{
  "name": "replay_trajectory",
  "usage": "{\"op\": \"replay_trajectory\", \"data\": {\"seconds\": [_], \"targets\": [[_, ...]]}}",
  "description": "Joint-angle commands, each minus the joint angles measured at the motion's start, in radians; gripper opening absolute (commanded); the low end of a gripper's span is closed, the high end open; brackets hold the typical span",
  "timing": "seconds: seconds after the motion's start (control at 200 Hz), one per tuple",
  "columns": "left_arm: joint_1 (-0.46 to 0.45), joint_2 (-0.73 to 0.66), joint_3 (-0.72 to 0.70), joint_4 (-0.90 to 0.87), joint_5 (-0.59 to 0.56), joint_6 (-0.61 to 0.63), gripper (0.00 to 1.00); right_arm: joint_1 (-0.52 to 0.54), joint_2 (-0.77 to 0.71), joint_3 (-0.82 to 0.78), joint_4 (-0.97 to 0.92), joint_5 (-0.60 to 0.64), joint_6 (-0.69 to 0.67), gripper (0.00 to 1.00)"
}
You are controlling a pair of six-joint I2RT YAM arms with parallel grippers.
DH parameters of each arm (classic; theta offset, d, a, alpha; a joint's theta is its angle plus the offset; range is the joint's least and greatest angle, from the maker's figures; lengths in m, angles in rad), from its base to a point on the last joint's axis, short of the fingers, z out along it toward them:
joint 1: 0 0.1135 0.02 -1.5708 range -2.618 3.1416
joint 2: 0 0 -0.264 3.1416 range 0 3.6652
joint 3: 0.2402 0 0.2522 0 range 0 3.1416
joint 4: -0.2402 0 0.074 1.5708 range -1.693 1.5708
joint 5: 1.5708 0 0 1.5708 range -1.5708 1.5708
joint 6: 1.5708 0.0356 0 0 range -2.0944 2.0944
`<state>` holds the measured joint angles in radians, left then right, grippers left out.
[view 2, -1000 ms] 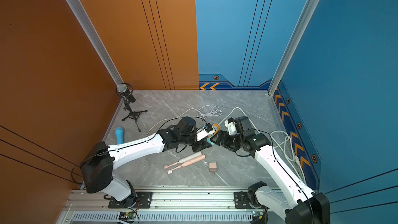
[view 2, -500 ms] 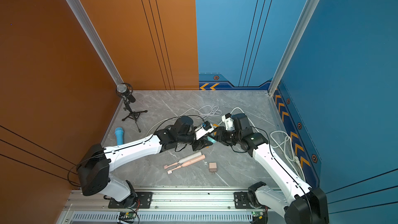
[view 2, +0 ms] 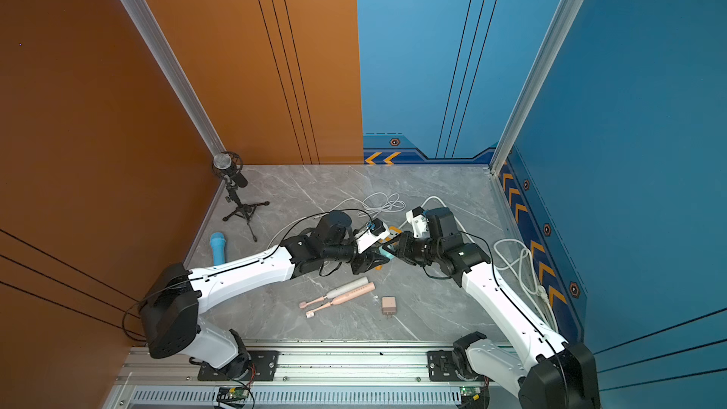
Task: Charge the electric toothbrush
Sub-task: Pick up the plug from the center of the board, then insert the plug into the socket.
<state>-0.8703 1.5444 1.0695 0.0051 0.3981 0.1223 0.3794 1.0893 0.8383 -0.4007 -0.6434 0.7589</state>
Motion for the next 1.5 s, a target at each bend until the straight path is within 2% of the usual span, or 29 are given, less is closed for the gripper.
{"op": "replay_trajectory", "data": {"seconds": [0.0,0.135,0.24,0.32,0.355,0.39,0.52,0.641,0.701,0.866,1.126,1.341,1.496], "targets": [[0.001,-0.012,0.007,0.033,-0.035,0.002,0.08,0.001,-0.019,0.008,0.019,-0.008,0.022,0.20],[0.003,-0.026,-0.007,0.032,-0.079,-0.023,0.54,0.001,-0.019,0.074,-0.080,0.131,-0.009,0.19],[0.011,-0.068,-0.067,0.033,-0.168,-0.084,0.75,0.011,0.014,0.151,-0.212,0.327,-0.026,0.18],[0.015,-0.110,-0.119,0.032,-0.257,-0.156,0.85,0.035,0.052,0.205,-0.278,0.488,-0.019,0.18],[0.019,-0.127,-0.144,0.032,-0.293,-0.191,0.96,0.049,0.075,0.231,-0.297,0.555,-0.013,0.18],[0.023,-0.145,-0.165,0.026,-0.332,-0.224,1.00,0.064,0.099,0.257,-0.315,0.623,0.000,0.17],[0.049,-0.183,-0.205,-0.048,-0.449,-0.341,0.98,0.120,0.210,0.328,-0.346,0.849,0.073,0.16],[0.068,-0.187,-0.210,-0.112,-0.489,-0.414,0.98,0.154,0.313,0.377,-0.356,0.998,0.166,0.15],[0.079,-0.184,-0.221,-0.115,-0.471,-0.440,0.98,0.177,0.375,0.410,-0.355,1.044,0.204,0.15],[0.095,-0.201,-0.240,-0.124,-0.486,-0.492,0.98,0.217,0.547,0.515,-0.362,1.096,0.270,0.15],[0.132,-0.229,-0.252,-0.136,-0.472,-0.514,0.98,0.249,0.727,0.613,-0.390,1.186,0.362,0.12],[0.142,-0.244,-0.265,-0.138,-0.471,-0.516,0.98,0.271,0.807,0.661,-0.445,1.256,0.395,0.12],[0.151,-0.244,-0.271,-0.137,-0.468,-0.515,0.98,0.271,0.846,0.678,-0.458,1.252,0.406,0.12]]}}
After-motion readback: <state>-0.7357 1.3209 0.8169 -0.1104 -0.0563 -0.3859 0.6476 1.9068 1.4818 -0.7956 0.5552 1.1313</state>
